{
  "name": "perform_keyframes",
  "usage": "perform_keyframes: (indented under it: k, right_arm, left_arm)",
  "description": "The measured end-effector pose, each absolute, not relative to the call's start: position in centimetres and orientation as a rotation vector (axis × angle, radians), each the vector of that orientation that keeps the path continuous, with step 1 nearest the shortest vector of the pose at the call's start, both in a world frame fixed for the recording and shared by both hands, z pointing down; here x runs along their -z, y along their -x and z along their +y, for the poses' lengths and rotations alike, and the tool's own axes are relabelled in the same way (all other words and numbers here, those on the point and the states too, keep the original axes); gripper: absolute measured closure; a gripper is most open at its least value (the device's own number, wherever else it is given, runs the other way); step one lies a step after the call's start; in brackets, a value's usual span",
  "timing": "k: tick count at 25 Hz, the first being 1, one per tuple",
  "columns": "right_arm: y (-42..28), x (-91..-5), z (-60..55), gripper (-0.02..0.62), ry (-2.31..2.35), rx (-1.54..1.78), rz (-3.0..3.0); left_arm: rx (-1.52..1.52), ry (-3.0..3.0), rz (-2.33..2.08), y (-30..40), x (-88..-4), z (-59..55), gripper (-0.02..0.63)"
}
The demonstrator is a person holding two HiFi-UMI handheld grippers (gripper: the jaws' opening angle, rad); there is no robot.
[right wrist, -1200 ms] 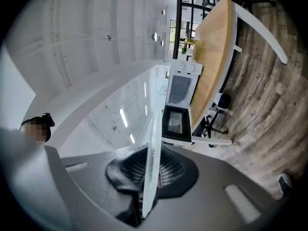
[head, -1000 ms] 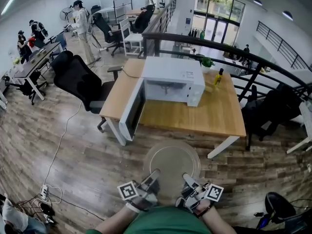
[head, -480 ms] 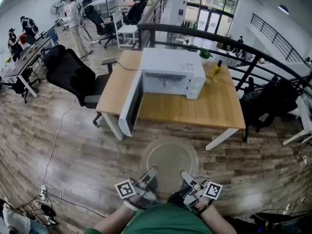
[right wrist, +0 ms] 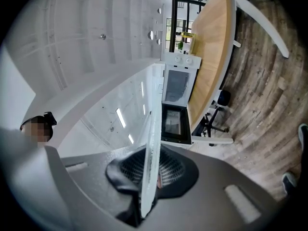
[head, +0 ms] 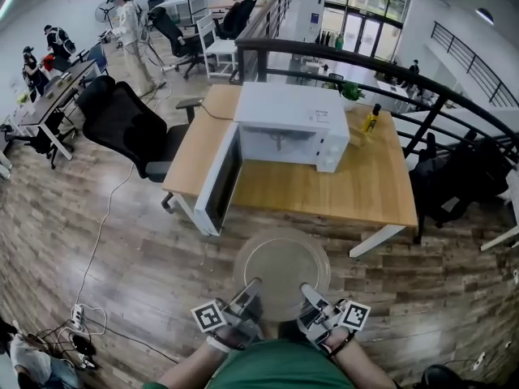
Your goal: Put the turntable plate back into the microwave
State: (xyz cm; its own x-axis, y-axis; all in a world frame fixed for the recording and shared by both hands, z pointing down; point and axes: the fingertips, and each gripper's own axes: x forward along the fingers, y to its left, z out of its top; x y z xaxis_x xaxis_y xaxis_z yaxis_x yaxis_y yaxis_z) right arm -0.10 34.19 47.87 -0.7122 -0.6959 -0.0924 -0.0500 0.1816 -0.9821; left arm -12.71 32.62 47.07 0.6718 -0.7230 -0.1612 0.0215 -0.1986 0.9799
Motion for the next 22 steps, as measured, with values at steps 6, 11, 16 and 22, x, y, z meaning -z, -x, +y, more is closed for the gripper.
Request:
perform_keyframes:
  k: [6, 11, 16, 22]
  right_arm:
    - [-2.8, -48.2, 29.5, 0.560, 0.655, 1.619, 1.931]
    - [-5.0, -48.1, 25.9, 0.561, 0.609, 1.631, 1.970]
    - [-6.0, -48.0, 23.4, 0.560, 0.548, 1.664, 1.970]
    - [-7.5, -47.5, 21.2, 0.564, 0.488, 1.666, 2.006]
  left_arm:
    - [0.769, -1.651, -0.634, 9.8, -46.6, 28.6, 0.566]
    - [0.792, -1.636, -0.678, 7.7, -46.6, 25.8, 0.568]
    - [0.829, -1.610, -0.717, 6.5, -46.4, 23.8, 0.567]
    - [0.853, -1.612, -0.756, 5.1, -46.1, 22.1, 0.569]
